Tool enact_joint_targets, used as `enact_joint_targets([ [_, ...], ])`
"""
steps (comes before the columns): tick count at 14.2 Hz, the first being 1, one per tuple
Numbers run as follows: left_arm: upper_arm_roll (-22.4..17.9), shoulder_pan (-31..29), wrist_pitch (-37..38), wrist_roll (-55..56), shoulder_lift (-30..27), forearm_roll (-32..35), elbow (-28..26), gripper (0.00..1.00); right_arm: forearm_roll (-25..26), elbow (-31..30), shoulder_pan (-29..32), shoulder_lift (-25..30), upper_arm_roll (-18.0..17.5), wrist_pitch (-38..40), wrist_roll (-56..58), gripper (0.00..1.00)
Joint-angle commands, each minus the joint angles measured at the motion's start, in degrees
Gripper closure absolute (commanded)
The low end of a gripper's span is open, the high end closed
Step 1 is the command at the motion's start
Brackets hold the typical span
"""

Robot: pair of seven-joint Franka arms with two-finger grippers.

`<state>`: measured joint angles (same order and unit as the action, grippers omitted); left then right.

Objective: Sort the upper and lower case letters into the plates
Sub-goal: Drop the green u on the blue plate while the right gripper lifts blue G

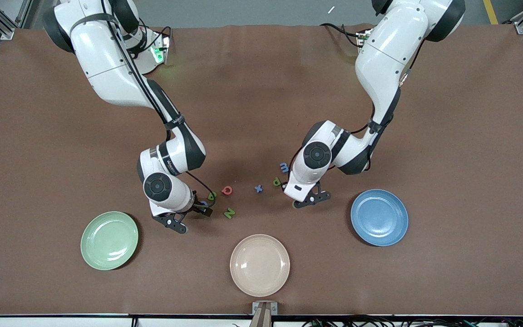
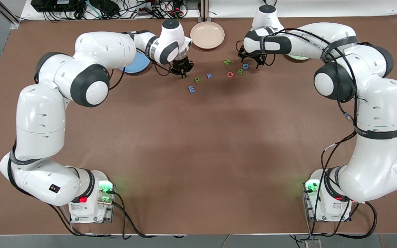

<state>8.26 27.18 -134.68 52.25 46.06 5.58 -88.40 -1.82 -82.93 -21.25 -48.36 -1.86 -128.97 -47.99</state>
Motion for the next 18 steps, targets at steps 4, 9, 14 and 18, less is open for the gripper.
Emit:
enact_joint_targets([
  [4, -3.52, -8.61, 11.45, -6.95, -7.47, 9.98, -0.1, 1.0, 0.42, 0.66, -1.17, -0.6, 0.1, 0.3, -1.32, 0.3],
  [9, -3.43, -16.45, 11.81, -9.01, -5.64, 9.63, -0.54, 0.93, 0.07, 0.66, -1.34, -0.6, 0.1, 0.3, -1.5, 0.53],
  [14, -3.08, -16.29, 14.6, -6.47, -6.24, 7.44, -0.9, 0.0, 0.5, 0.66, -1.43, -0.43, 0.1, 0.38, -1.5, 0.86],
  [18, 2.34, -14.44, 17.34, 2.47, -7.82, 5.14, -1.24, 0.0, 6.19, 3.19, -1.08, 1.42, 0.28, 1.7, 2.35, 0.96],
])
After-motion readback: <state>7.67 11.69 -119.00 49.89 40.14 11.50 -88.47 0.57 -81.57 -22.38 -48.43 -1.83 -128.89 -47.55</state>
